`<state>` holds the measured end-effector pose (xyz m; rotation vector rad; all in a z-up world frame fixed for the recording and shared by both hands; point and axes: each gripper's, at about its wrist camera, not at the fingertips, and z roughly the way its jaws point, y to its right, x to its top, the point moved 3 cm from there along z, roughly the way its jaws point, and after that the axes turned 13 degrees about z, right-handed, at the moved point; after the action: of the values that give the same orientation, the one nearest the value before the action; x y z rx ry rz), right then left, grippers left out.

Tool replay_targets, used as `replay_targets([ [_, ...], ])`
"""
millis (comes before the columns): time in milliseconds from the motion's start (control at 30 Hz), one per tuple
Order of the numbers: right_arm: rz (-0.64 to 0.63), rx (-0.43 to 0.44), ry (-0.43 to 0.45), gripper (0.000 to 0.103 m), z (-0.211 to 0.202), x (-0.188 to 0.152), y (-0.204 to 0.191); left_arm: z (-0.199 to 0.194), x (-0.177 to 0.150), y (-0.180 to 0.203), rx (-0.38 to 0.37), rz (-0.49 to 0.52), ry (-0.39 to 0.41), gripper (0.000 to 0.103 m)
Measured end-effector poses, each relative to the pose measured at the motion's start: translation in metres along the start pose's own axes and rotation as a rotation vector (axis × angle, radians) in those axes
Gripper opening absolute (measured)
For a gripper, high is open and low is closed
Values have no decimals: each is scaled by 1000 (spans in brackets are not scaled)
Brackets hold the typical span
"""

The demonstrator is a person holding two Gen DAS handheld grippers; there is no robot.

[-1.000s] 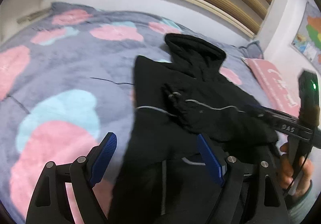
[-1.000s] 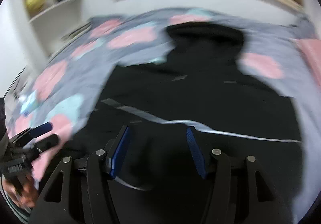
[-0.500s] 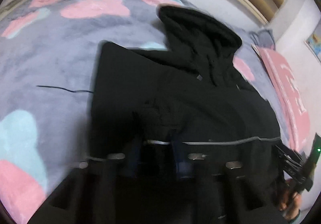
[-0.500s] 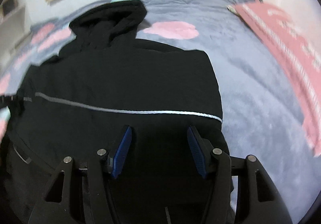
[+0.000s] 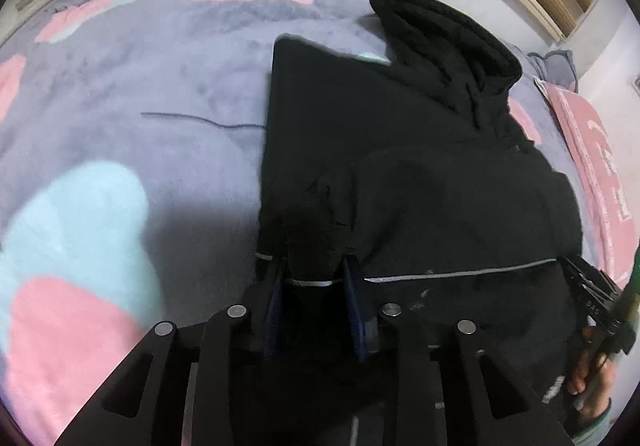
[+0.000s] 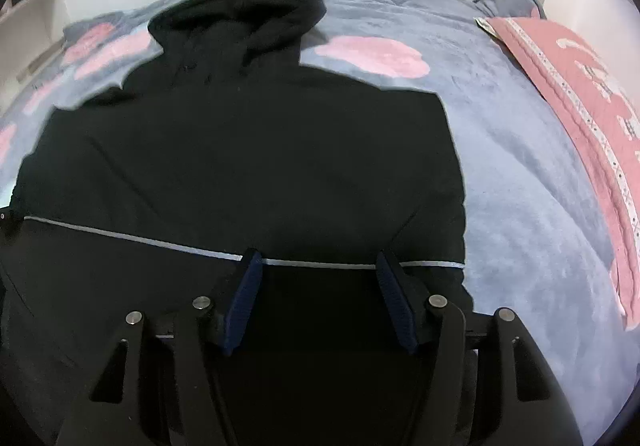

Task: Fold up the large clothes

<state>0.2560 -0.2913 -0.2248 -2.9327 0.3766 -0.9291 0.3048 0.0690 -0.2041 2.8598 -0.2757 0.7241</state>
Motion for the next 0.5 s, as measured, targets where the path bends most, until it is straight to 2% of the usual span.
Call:
replay_targets([
  [100, 8, 0, -2, 63, 2, -1, 2, -9, 2, 4, 39, 34, 33, 40],
  [133, 4, -1, -10, 63, 3, 1, 2, -14, 4, 4, 63, 42, 45, 50],
  [167, -2, 0, -14, 63, 2, 2, 1, -25, 6, 3, 86, 49, 78, 53],
  [267, -10, 12, -21, 64, -11, 7, 2, -69, 9, 3, 81, 50, 188, 54],
  [300, 5, 31, -15, 66, -19, 8, 2, -84, 11, 7, 77, 58, 227, 57],
  [333, 27, 72, -7, 70, -28, 11, 2, -95, 14, 14, 62, 77, 252, 64],
  [367, 49, 133, 4, 72, -40, 13, 0, -100, 18, 23, 46, 97, 260, 66],
  [400, 59, 172, 14, 78, -47, 14, -4, -102, 21, 33, 26, 123, 263, 66],
  [433, 58, 191, 26, 82, -52, 14, -9, -101, 23, 44, 4, 151, 261, 66],
  [500, 14, 179, 27, 82, -52, 8, -24, -88, 23, 65, -27, 191, 251, 66],
])
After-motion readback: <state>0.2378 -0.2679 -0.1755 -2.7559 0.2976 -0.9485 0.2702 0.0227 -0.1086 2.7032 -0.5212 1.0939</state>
